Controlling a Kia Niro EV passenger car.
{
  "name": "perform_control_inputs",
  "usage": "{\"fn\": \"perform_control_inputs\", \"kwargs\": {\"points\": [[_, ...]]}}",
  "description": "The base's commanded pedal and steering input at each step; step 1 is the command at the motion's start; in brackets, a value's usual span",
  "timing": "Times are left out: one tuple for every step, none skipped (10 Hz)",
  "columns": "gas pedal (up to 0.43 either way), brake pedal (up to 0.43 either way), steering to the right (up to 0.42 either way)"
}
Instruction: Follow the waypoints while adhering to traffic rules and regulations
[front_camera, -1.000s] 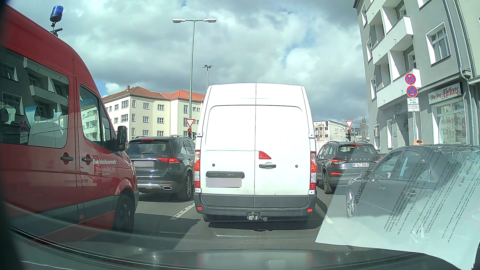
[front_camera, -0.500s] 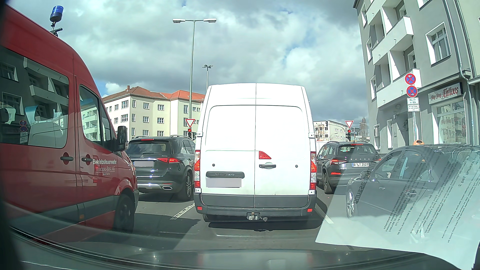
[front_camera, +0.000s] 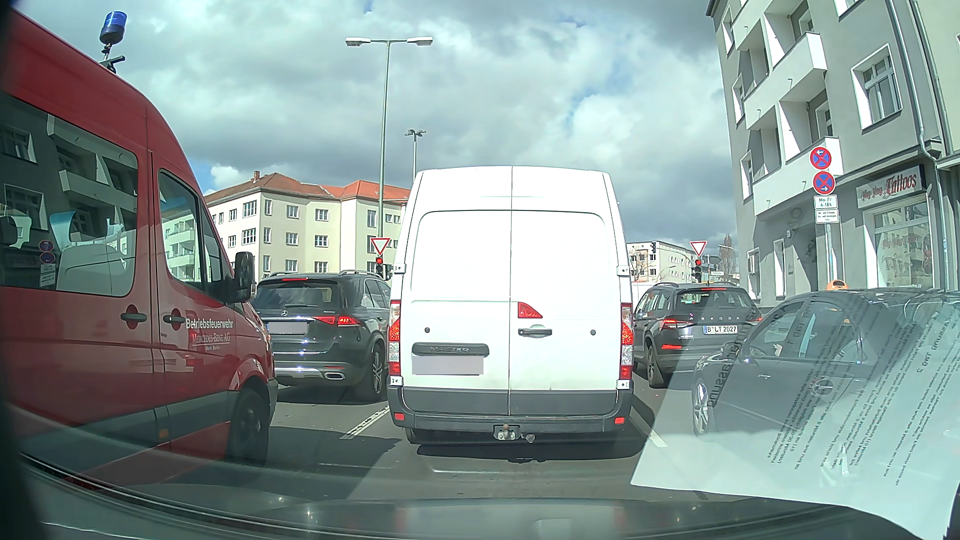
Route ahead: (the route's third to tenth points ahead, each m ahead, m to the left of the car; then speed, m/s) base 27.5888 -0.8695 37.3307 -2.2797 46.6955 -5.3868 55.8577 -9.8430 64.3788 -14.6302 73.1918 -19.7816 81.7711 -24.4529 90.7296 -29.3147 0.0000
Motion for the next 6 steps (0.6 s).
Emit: {"fn": "perform_control_inputs", "kwargs": {"points": [[0.000,0.384,-0.014],[0.000,0.384,-0.014],[0.000,0.384,-0.014],[0.000,0.384,-0.014],[0.000,0.384,-0.014],[0.000,0.384,-0.014]]}}
